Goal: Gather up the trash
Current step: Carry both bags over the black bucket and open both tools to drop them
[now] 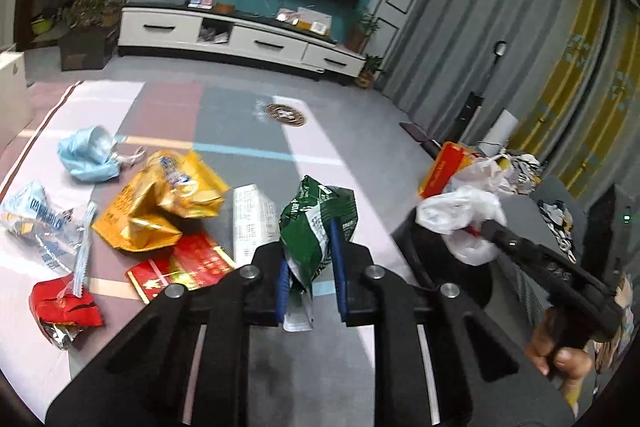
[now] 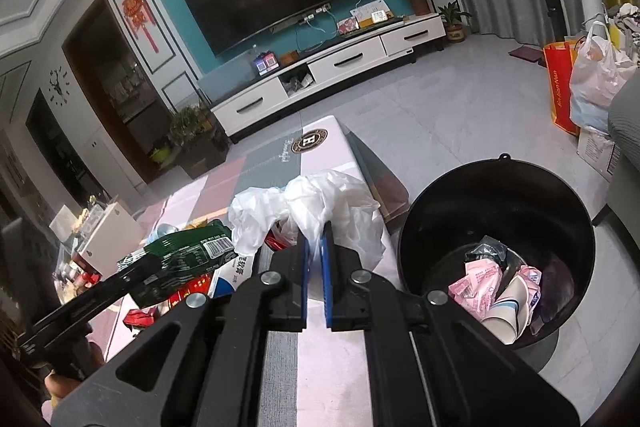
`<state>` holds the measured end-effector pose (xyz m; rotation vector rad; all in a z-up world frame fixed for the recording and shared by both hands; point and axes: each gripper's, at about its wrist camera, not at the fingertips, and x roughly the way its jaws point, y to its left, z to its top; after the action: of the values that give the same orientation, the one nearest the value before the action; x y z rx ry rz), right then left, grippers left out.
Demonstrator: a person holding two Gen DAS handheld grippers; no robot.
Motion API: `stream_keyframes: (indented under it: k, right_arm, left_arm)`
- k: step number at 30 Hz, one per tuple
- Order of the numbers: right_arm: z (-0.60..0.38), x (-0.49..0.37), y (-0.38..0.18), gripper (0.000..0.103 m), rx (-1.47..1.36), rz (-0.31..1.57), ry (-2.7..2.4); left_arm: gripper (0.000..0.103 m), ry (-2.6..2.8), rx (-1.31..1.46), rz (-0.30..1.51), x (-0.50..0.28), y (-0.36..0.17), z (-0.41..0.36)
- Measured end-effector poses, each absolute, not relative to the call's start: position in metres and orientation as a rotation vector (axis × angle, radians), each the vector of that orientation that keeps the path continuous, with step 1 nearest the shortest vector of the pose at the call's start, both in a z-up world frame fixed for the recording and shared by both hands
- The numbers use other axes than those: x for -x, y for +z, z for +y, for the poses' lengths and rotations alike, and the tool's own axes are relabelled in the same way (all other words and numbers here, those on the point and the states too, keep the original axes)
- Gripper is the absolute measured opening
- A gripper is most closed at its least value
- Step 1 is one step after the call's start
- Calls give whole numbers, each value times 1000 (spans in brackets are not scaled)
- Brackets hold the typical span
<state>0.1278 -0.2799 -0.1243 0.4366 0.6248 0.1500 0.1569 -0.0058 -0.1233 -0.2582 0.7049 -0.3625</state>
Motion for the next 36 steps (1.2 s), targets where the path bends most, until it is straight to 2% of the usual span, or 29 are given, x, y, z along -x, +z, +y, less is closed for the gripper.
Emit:
stream_keyframes:
  k: [13,22,28,31,33,34,36]
  right_arm:
    - [-343,-106,-124,7,-505,565,0]
    - [-399,-102,-150,8,-567,631,-142]
    - [-417,-104,-174,11,-608,704,-195]
    - [-422,-110,-186,16,-641,742,-201]
    - [-421,-114,-190,22,-640,763,-214]
    - [-421,-115,-192,24,-638,767,-217]
    - [-421,-115,-194,41,-640,772,-225]
  left_arm:
    - [20,-535,134,706,-159,-98,-121]
    - [21,-626,20,782,-180,-126,-214]
    - [28,-621,-11,847,-195,-158,-243]
    - [35,-618,4,876,-203,-169,-248]
    - [47,-623,22,884,-207,-174,-248]
    - [48,-626,27,886,-207,-174,-247]
    - [58,-628,30,884,-206,-175,-246]
